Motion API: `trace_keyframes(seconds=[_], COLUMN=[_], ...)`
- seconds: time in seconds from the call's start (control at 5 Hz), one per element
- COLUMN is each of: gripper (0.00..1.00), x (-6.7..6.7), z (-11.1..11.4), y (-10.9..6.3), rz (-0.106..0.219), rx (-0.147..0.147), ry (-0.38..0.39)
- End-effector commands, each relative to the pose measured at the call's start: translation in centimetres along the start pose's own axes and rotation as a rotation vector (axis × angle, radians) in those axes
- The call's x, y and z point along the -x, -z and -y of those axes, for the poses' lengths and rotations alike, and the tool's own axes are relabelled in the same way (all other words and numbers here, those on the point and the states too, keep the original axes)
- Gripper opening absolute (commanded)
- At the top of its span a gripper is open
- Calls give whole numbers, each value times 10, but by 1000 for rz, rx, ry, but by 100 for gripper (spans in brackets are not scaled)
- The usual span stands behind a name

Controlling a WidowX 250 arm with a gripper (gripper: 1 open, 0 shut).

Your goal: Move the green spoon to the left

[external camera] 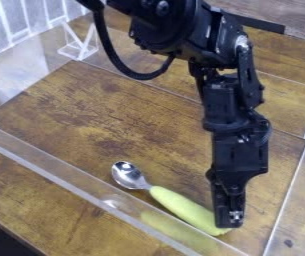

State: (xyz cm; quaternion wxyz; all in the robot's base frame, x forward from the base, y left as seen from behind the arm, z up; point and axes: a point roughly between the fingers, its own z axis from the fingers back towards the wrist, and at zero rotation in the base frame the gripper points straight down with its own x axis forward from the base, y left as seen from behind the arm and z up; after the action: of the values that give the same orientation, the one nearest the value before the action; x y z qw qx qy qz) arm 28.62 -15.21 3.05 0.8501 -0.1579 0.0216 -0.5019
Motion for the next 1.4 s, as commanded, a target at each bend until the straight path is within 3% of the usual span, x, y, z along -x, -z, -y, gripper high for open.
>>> trace_keyframes(seconds=[0.0, 0.4, 0.8, 1.2], gripper=[0, 0, 0, 0], x=[16, 33, 21, 30], z=[3, 2, -4, -19], y=[18, 2, -15, -27], rz=[-32, -4, -39, -62], rx=[24, 19, 45, 53], ry=[-68, -192, -129, -96])
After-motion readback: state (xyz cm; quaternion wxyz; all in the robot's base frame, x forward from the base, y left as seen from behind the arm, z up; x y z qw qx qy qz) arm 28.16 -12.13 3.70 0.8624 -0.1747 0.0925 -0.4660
